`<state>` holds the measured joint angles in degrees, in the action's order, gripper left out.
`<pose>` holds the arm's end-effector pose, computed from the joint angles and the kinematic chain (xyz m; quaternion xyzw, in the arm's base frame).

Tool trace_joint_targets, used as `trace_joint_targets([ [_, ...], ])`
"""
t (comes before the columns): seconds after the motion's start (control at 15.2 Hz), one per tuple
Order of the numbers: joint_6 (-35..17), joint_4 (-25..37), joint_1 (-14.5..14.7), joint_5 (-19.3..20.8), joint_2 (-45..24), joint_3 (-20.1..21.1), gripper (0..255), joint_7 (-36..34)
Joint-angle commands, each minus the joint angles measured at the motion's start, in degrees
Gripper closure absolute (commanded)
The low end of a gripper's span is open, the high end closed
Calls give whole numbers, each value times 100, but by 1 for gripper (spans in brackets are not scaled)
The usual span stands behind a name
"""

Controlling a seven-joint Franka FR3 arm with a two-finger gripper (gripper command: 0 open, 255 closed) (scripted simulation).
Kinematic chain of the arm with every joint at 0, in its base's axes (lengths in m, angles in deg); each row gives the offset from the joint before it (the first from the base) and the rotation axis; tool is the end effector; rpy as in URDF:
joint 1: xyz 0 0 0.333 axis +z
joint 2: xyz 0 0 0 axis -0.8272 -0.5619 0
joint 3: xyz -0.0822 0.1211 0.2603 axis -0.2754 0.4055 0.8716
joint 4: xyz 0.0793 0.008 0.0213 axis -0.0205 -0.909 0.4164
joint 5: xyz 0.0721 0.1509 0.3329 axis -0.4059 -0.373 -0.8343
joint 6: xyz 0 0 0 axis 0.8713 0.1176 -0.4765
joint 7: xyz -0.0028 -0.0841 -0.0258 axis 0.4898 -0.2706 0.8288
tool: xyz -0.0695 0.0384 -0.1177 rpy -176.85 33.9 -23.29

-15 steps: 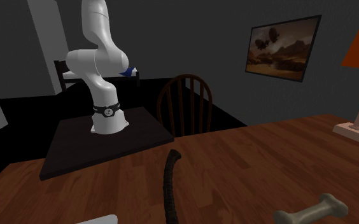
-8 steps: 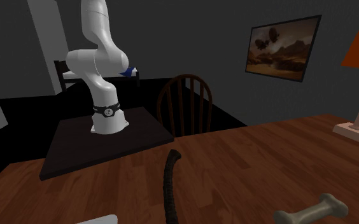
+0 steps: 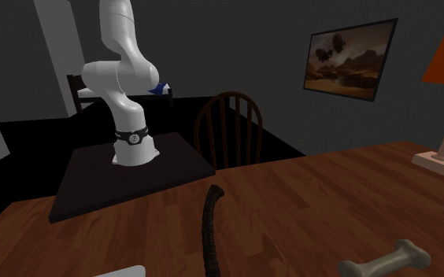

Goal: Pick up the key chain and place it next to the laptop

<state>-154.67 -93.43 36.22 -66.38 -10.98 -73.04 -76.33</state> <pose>0.3594 -0.2573 0.4194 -0.9239 0.3825 -0.0117 0.0012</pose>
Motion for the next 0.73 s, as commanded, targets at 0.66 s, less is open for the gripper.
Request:
trace_joint_targets([
  [0.66, -996, -605, 9, -46, -395, -81, 255, 54],
])
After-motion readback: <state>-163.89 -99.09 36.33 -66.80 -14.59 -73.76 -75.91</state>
